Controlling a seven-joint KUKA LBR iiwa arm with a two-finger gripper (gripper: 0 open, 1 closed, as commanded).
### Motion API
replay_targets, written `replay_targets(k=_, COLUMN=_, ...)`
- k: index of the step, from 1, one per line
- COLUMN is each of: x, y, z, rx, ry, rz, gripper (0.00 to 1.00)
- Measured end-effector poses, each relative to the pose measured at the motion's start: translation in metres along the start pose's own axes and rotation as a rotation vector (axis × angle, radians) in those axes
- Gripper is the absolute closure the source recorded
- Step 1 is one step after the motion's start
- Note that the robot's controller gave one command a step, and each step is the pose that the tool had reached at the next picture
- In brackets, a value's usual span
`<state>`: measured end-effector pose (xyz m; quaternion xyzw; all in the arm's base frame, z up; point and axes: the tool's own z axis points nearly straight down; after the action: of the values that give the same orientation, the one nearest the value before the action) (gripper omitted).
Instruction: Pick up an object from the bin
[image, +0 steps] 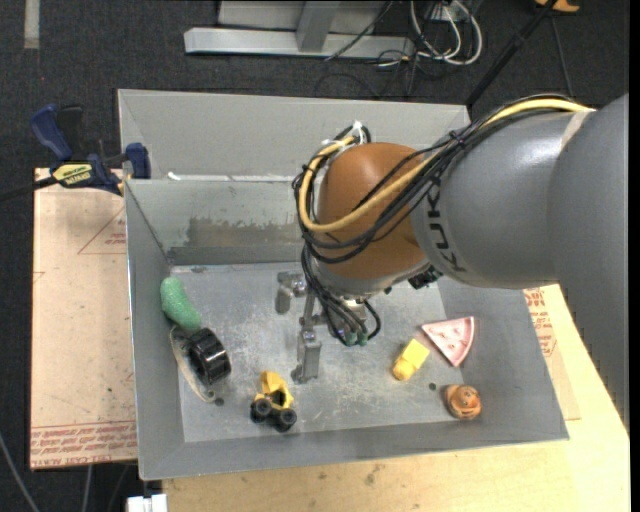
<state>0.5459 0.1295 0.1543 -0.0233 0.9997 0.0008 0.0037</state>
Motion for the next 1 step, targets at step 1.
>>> replay_targets(k=1, x=0.0467, y=0.0135, z=0.0548, rx=-0.001, ry=0.003, rz=-0.198, gripper=0.0)
